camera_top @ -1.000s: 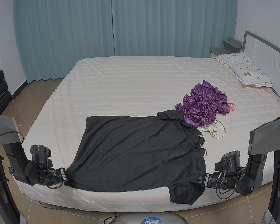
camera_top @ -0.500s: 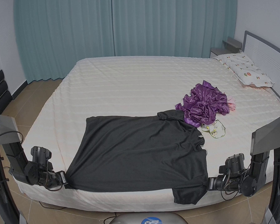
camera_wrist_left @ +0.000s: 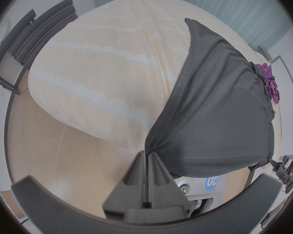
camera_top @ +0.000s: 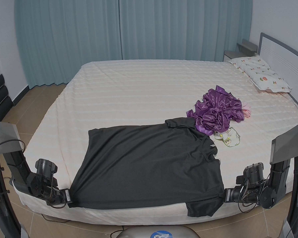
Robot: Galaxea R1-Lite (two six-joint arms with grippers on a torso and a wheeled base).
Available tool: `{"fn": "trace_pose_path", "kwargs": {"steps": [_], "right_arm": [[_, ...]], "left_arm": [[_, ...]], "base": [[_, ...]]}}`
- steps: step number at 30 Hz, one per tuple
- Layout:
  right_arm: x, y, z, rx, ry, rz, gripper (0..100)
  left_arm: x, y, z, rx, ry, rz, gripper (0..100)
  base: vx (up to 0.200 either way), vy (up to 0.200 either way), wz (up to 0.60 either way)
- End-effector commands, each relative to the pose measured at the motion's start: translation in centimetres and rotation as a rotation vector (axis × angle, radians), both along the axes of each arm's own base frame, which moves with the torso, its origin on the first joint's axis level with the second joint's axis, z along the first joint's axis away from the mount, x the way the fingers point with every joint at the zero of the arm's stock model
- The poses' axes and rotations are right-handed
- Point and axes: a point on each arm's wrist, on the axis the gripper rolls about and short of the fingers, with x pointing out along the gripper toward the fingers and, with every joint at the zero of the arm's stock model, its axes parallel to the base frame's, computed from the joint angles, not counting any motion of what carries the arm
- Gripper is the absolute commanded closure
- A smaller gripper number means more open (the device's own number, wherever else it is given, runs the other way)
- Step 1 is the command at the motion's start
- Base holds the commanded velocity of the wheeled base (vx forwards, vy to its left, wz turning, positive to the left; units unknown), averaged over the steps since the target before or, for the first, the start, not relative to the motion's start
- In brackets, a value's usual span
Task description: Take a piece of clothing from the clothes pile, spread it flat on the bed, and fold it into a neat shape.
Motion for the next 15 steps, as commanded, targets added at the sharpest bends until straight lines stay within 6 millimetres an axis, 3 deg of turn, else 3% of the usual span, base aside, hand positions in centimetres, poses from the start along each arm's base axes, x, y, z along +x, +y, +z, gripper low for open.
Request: {"fn": "trace_pose_path", "kwargs": {"steps": [1,2,3,5,6,13,15], "right_arm": [[0.2,0.1,-0.2,-0.001,0.0,0.002,100],[0.2,0.1,-0.4,-0.002,0.005,0.002,100],[0.1,0.0,-0.6,-0.004,0.014,0.002,100],[0.2,0.1,-0.8,-0.005,0.015,0.004,100],[0.5,0.2,-0.7,0.008,-0.007,-0.007,0],[1.0,-0.3,1.6,0.109,-0.105,-0.097,0],[1.3,-0.9,2.9,0.207,-0.123,-0.194,0]], "left_arm": [[0.2,0.0,-0.1,-0.001,-0.001,0.002,100],[0.2,0.0,-0.1,-0.003,-0.001,0.001,100],[0.1,0.0,-0.1,-0.003,0.0,0.001,0],[0.1,0.0,-0.1,-0.007,-0.001,-0.001,0],[0.2,0.0,0.0,-0.01,-0.006,-0.002,0],[0.5,0.1,0.6,-0.018,-0.044,-0.005,0],[0.6,0.2,1.9,-0.052,-0.095,-0.01,0]], "base": [[0.0,0.0,0.0],[0.0,0.0,0.0],[0.0,0.0,0.0],[0.0,0.0,0.0],[0.0,0.0,0.0],[0.0,0.0,0.0],[0.0,0.0,0.0]]}}
